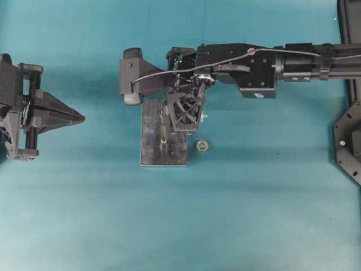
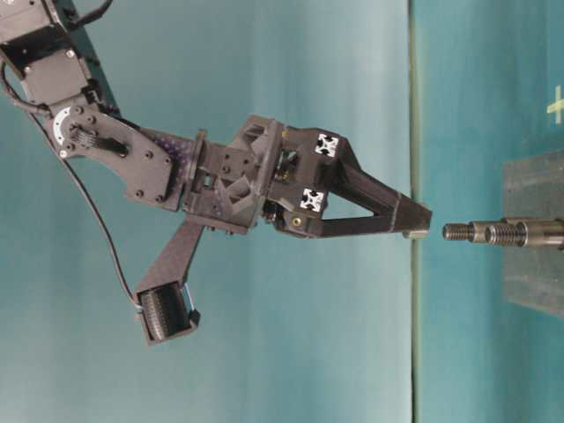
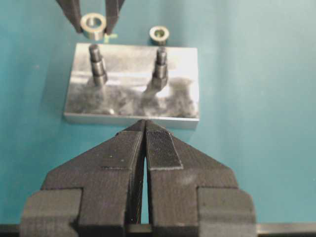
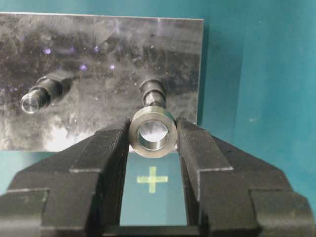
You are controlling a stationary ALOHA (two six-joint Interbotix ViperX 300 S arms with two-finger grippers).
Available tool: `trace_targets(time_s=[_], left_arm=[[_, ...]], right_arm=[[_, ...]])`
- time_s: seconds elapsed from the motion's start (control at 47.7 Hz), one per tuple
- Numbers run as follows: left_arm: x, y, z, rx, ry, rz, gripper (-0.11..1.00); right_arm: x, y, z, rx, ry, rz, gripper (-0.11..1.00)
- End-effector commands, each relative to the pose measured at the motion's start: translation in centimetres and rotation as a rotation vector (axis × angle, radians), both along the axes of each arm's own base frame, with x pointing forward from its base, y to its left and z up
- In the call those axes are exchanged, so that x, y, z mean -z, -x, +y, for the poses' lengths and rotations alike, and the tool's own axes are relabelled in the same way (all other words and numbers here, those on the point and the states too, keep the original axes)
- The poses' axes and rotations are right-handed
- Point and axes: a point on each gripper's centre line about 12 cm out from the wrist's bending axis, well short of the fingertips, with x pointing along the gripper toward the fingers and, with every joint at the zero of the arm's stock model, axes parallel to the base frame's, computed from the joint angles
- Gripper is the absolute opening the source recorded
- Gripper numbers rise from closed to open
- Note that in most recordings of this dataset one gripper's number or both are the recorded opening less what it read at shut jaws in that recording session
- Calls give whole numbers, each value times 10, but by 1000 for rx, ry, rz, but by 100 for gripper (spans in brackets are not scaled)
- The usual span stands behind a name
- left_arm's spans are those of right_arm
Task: Insert the washer onto the shaft.
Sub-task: 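Carry the washer over the upper shaft and lower it onto the shaft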
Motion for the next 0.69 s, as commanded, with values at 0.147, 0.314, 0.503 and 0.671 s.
trace_targets(time_s=[0.147,0.314,0.503,0.671], left_arm=[[-7,-1,0,0,-2,-24,0],[-6,-1,0,0,-2,-21,0],[-5,-1,0,0,-2,-18,0],[-4,0,0,0,-1,-17,0]], right_arm=[[-13,-10,0,-15,11,-59,32],[-8,-14,0,-18,9,-50,32],[-1,-14,0,-21,8,-33,32],[3,-14,-1,-19,5,-15,32]])
